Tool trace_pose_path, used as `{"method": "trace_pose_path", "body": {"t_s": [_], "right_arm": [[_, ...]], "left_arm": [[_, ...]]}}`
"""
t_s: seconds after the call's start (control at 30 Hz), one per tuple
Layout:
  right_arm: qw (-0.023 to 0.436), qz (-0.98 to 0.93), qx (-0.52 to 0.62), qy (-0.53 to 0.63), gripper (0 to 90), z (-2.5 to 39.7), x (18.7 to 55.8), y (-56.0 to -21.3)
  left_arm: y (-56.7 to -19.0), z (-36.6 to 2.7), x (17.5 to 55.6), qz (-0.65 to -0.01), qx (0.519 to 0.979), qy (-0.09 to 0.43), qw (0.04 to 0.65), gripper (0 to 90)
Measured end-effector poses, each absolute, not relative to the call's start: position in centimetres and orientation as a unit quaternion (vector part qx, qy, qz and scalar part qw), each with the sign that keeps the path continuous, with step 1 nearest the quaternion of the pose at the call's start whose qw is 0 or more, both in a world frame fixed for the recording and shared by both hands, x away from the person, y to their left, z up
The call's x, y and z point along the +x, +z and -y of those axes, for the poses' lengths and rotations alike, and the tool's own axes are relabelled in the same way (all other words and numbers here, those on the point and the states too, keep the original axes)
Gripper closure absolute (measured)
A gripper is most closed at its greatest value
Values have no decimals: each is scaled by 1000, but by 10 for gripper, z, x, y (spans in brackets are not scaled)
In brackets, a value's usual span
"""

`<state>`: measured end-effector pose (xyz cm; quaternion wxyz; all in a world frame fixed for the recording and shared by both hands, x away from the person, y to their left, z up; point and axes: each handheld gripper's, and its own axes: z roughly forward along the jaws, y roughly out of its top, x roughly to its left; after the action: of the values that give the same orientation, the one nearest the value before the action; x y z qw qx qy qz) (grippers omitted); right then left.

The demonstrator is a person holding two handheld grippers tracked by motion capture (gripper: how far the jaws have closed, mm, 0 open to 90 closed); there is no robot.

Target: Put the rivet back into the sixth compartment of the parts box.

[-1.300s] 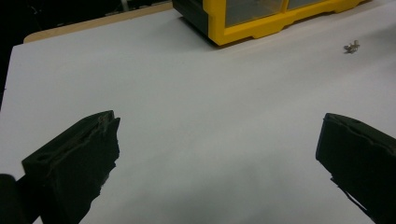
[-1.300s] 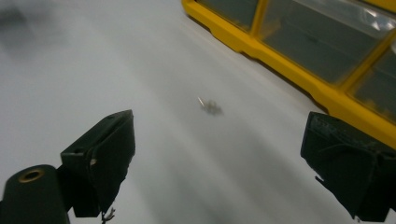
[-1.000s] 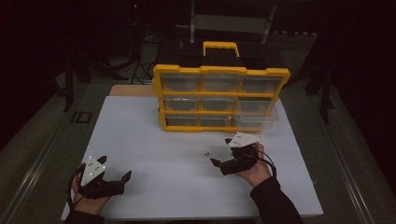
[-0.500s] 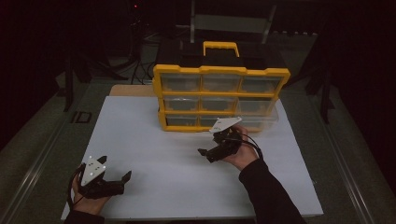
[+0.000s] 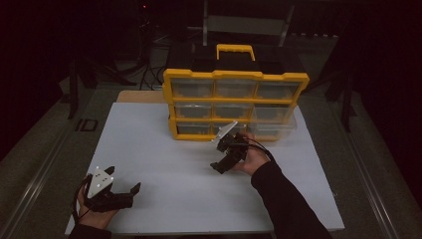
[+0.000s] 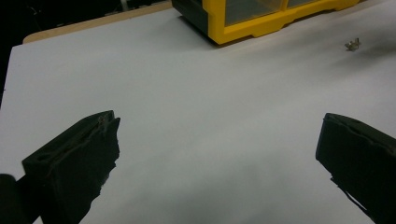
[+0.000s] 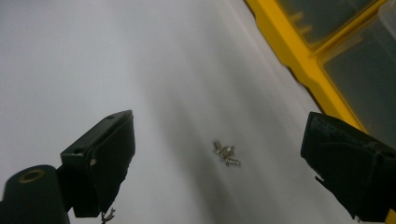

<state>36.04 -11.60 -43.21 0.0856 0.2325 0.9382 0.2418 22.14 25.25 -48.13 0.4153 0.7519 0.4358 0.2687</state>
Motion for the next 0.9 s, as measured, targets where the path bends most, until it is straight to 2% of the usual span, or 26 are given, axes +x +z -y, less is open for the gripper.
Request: {"method": "trace_pose_path", "body": {"t_s": [0.4, 0.73, 0.9], "right_arm": [[59, -952, 255, 157, 99, 107, 375, -451], [35, -959, 235, 154, 150, 96, 386, -470], [8, -958, 245, 150, 169, 91, 384, -473]], "left_arm": [[-482, -251, 222, -434, 755, 267, 413, 1], [-482, -251, 222, -432, 757, 266, 411, 2], [-482, -251, 222, -430, 759, 267, 409, 2]]}}
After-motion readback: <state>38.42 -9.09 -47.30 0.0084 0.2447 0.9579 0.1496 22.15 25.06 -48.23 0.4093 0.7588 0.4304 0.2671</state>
